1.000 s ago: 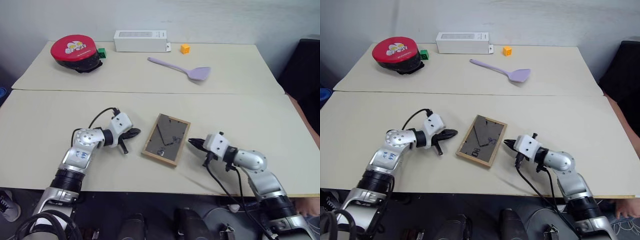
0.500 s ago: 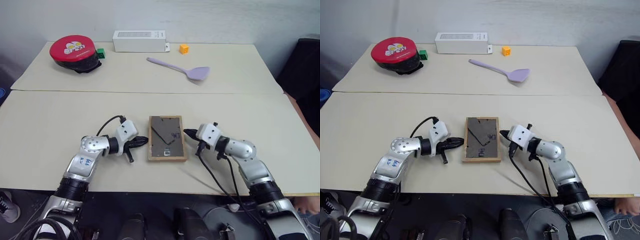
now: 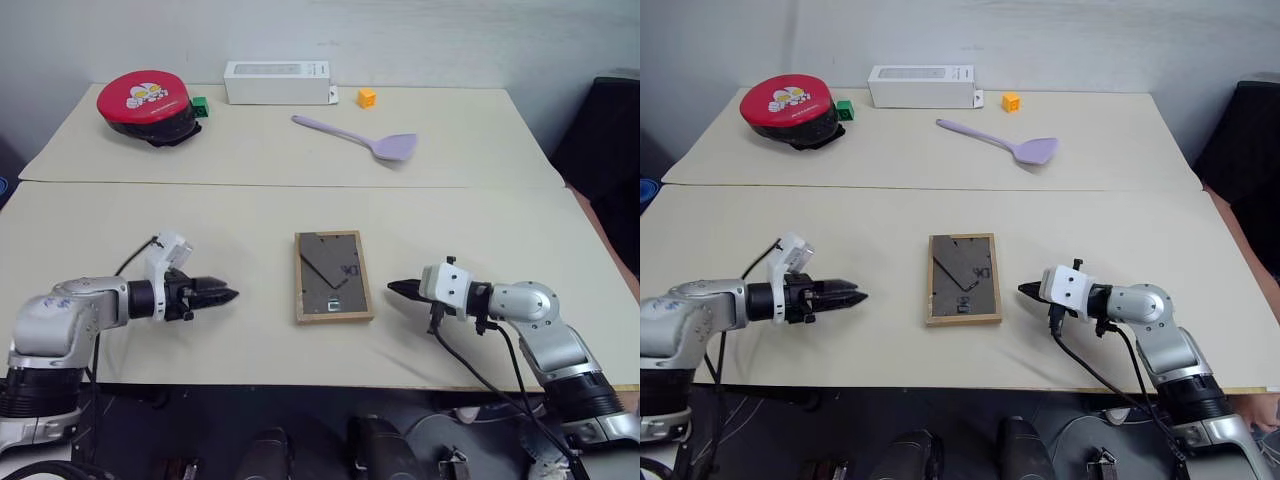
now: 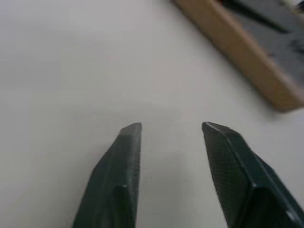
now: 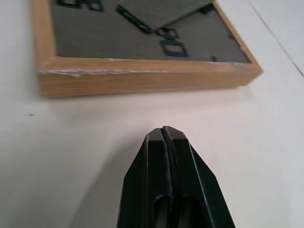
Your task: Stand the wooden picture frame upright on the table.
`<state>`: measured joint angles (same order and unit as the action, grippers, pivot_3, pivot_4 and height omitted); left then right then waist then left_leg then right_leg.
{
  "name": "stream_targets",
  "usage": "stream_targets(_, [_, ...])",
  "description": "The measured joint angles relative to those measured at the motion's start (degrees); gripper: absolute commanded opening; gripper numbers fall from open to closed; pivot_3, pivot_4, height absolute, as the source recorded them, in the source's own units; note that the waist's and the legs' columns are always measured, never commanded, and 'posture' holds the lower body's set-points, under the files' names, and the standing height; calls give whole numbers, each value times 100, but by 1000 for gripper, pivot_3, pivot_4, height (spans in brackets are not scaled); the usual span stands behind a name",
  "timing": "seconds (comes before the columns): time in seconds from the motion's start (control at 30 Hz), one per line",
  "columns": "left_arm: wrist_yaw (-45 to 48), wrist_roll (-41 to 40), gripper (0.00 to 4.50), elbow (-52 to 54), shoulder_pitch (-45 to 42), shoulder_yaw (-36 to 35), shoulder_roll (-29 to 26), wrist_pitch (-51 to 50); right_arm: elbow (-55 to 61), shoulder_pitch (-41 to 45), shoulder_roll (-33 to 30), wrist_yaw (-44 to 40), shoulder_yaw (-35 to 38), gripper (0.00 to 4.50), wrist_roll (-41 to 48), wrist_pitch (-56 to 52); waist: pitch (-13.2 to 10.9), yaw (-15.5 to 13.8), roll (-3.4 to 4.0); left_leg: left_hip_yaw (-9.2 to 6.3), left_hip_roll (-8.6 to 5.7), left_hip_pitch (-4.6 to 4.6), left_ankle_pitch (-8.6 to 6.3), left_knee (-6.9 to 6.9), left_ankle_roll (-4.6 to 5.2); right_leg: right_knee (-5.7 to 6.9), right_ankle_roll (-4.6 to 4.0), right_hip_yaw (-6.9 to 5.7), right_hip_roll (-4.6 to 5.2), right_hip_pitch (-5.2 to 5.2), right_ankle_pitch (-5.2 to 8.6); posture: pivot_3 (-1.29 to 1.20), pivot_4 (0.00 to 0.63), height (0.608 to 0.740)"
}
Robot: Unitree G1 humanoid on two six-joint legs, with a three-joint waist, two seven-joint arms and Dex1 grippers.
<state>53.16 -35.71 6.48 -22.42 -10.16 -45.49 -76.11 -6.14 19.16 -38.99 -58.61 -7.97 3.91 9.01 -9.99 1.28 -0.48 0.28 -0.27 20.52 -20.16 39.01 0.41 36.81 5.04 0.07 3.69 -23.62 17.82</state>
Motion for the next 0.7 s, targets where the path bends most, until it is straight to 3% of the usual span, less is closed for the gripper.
stream_targets(0.13, [-360, -745, 4391, -361, -428, 22, 321, -1434, -109, 9, 26, -27, -124, 0, -126, 75, 0, 17, 0, -1, -1, 0, 3, 2, -7, 6, 0, 0, -4, -5, 0, 0, 150, 740])
stream_targets(0.17, [-559, -847, 4465, -556, -498, 31, 422, -1530, -128, 5, 29, -12, -124, 0, -153, 75, 0, 25, 1, 0, -1, -2, 3, 0, -10, 6, 0, 1, -5, -6, 0, 0, 150, 740])
stream_targets(0.27, [-1310, -1060, 4465, -1040, -936, -2, 1010, -1629, -158, 75, 87, 37, -170, 0, -251, 75, 0, 12, 0, 0, -1, -2, 6, 8, -16, 7, 1, 0, -6, -6, 0, 0, 150, 740])
stream_targets(0.43, [-2210, -1494, 4465, -1580, -1401, 9, 1409, -1648, -254, 260, 157, 42, -315, 0, -398, 156, 1, -52, 0, -1, -5, -5, 8, 12, -19, 6, 1, 0, -3, -3, 0, 0, 150, 740])
stream_targets(0.7, [-3142, -2460, 4465, -2342, -1763, 256, 1542, -1587, -344, 475, 380, 114, -509, 0, -596, 186, 1, -115, 2, -1, -6, -10, 9, 15, -25, -1, 1, -1, -2, -2, 0, 0, 150, 740])
